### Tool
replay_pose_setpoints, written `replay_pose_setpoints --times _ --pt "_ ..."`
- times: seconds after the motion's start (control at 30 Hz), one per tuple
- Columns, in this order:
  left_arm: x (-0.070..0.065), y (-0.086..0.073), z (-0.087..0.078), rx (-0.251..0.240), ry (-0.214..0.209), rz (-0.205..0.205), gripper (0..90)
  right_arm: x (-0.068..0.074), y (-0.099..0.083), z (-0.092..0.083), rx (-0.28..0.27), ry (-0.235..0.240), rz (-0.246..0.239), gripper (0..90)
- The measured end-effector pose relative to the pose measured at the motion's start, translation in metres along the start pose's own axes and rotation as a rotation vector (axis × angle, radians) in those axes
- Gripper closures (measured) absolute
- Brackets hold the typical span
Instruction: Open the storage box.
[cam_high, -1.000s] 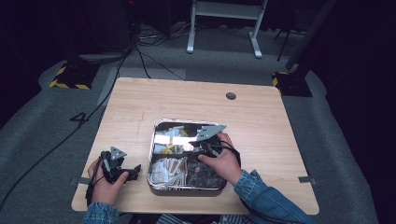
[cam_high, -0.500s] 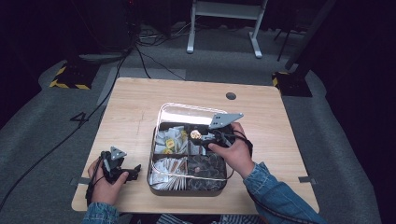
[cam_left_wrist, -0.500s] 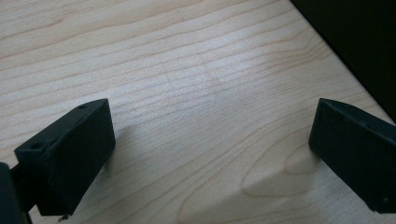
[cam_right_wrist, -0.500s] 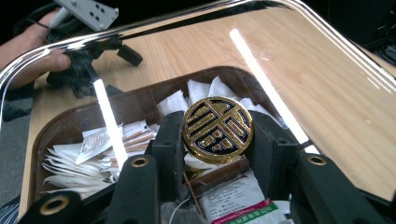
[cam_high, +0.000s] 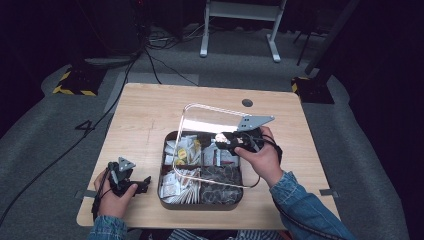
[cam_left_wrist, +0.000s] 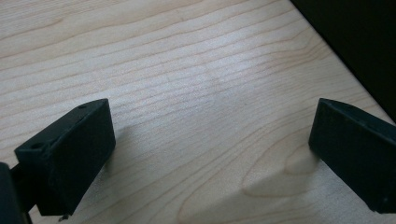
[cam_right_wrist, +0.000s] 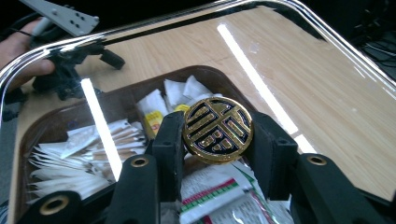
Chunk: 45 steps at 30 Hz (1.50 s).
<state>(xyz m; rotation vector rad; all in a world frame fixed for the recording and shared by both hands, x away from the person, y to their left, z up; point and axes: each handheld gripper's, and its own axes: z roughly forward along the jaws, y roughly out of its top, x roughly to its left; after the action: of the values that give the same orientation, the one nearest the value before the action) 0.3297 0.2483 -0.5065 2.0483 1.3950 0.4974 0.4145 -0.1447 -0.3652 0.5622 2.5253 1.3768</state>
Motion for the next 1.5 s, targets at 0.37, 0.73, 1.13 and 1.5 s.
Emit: replay_pose_setpoints --times 0.37,0.73,1.13,1.5 --pt "0.002 0.004 0.003 0.002 -0.013 0.013 0.6 -0.025 -0.018 -0.033 0.001 -0.087 0.051 58.3" --pt "0.003 0.008 0.007 0.002 -0.013 0.018 0.5 -0.058 -0.039 -0.066 0.021 -0.188 0.109 58.3" --pt "0.003 0.008 0.006 0.004 -0.008 0.017 0.9 -0.091 -0.062 -0.093 0.032 -0.289 0.172 58.3" --pt "0.003 0.008 0.006 0.004 -0.009 0.017 0.9 -0.116 -0.085 -0.105 0.038 -0.364 0.218 58.3"
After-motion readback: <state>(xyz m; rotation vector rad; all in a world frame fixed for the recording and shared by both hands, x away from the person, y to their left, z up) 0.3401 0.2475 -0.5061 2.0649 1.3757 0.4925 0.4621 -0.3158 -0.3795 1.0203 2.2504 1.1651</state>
